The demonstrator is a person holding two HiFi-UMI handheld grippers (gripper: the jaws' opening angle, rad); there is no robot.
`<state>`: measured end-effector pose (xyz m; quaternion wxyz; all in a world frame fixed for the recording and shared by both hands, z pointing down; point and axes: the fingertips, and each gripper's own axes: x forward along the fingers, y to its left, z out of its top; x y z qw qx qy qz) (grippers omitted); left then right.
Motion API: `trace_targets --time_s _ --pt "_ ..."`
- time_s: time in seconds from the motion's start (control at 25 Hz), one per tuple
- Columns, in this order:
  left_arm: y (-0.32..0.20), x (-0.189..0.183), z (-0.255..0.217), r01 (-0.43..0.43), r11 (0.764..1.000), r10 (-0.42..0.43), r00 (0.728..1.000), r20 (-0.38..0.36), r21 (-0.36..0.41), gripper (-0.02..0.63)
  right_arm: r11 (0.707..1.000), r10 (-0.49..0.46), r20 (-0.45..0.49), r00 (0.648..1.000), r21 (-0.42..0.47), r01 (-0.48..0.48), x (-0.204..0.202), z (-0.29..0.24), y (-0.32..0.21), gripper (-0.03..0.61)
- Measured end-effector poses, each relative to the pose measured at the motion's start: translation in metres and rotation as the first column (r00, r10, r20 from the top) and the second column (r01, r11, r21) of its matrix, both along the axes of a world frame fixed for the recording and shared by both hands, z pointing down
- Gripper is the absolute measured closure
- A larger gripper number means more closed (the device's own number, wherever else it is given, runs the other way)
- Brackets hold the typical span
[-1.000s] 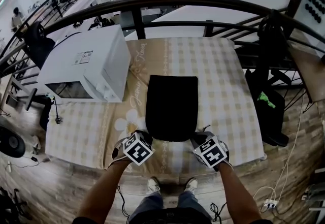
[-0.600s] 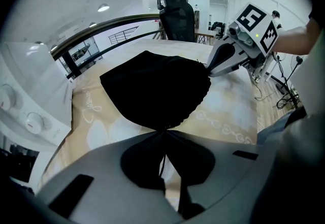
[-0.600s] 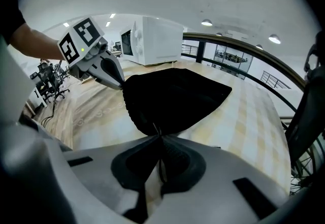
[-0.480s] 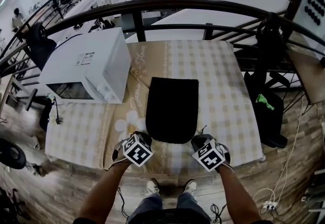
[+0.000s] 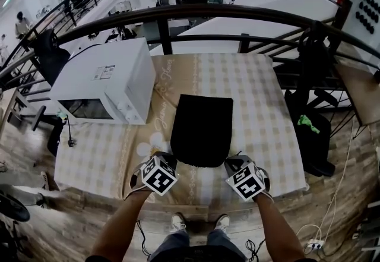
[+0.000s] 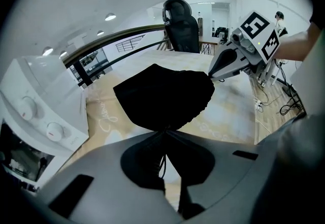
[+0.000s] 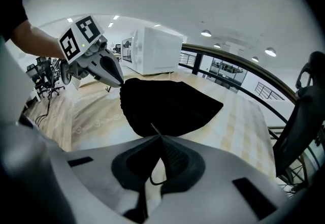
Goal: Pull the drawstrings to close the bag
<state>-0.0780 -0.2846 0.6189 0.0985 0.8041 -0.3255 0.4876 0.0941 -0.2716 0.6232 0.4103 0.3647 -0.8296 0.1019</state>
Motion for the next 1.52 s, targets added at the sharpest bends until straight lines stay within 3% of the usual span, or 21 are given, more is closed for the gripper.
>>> trace_targets --time_s 0.64,1.52 --pt "-0.023 0.005 -0.081 0.02 0.98 -0.015 1.0 -0.025 0.199 0.586 0.985 0.039 0.021 0.999 0.167 -0.042 0.006 -0.074 -0.027 0.557" --pt "-0.045 0.017 -0.198 0.114 0.9 -0.052 0.986 -0.156 0.421 0.585 0.917 0.069 0.09 0.994 0.387 -0.099 0.019 -0.198 -0.048 0.557"
